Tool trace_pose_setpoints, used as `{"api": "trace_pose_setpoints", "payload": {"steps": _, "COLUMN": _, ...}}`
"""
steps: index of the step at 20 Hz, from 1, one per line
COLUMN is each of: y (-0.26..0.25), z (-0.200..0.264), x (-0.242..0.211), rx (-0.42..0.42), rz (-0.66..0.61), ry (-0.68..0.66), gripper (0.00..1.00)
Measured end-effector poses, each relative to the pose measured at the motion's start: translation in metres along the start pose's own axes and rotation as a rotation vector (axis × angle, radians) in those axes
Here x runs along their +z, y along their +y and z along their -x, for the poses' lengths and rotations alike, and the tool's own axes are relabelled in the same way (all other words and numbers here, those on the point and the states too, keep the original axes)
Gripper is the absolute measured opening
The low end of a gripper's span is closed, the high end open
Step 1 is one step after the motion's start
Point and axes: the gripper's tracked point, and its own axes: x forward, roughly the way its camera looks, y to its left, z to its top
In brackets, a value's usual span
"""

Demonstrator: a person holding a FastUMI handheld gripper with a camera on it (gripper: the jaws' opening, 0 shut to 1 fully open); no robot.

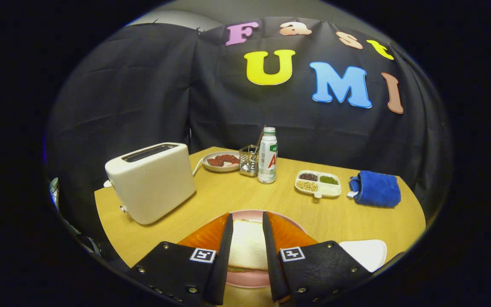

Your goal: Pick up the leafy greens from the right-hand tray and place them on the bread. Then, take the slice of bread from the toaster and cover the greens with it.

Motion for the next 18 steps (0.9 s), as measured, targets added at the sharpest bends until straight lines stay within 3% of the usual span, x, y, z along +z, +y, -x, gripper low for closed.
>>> {"api": "trace_pose_setpoints", "payload": {"steps": 4, "y": -0.051, "z": 0.038, "x": 0.051, "rx": -0.081, "rz": 0.055, "ry": -0.1, "gripper": 0.51}}
{"api": "trace_pose_setpoints", "payload": {"steps": 8, "y": -0.127, "z": 0.079, "x": 0.079, "rx": -0.226, "rz": 0.109, "ry": -0.178, "gripper": 0.51}}
{"api": "trace_pose_setpoints", "payload": {"steps": 18, "y": -0.265, "z": 0.164, "x": 0.078, "rx": -0.358, "rz": 0.099, "ry": -0.233, "gripper": 0.51}}
